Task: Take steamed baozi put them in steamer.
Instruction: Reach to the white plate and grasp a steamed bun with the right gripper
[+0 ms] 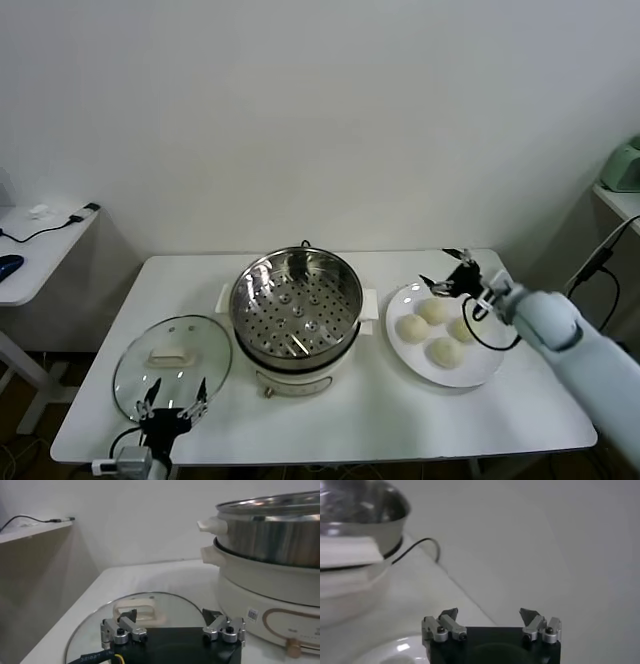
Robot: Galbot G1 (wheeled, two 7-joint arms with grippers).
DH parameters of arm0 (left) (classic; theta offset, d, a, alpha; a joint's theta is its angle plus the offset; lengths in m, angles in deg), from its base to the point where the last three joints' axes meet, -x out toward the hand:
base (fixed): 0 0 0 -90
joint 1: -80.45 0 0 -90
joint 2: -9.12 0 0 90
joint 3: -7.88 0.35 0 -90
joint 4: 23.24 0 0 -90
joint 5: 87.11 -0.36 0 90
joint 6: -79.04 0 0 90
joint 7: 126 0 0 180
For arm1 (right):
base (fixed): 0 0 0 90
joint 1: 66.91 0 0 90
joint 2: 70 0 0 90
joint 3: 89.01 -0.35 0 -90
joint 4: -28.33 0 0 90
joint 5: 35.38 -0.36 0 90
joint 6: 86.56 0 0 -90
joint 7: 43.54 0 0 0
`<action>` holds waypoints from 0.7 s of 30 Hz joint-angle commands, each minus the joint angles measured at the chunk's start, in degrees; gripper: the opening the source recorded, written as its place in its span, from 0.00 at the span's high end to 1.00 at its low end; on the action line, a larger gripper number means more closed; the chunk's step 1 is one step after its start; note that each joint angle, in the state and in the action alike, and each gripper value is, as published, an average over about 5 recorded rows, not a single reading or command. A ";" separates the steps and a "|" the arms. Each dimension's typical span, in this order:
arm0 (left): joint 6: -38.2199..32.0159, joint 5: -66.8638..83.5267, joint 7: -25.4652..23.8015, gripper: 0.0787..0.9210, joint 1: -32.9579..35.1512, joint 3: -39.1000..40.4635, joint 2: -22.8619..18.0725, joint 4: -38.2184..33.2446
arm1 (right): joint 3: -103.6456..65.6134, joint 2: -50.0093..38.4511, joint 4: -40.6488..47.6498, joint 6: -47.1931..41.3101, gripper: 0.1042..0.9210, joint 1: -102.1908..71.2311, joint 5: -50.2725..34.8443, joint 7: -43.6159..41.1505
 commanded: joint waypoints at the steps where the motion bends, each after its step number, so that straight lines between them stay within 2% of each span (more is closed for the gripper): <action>1: -0.48 0.08 -0.01 0.12 -0.04 -0.11 -0.10 0.12 | 55.41 -1.81 18.02 10.71 0.12 50.85 -0.09 -32.81; 4: -0.63 0.18 0.00 0.12 -0.14 -0.19 -0.08 0.25 | 62.50 2.16 20.07 11.00 0.12 54.62 -1.09 -35.29; 8: -0.74 0.30 -0.01 0.12 -0.35 -0.26 -0.06 0.48 | 65.03 6.28 20.98 9.34 0.12 52.40 -1.94 -34.26; 21: -0.68 0.10 -0.05 0.12 -0.20 -0.02 -0.46 0.99 | 55.02 16.32 29.02 2.40 0.12 34.94 0.31 -24.20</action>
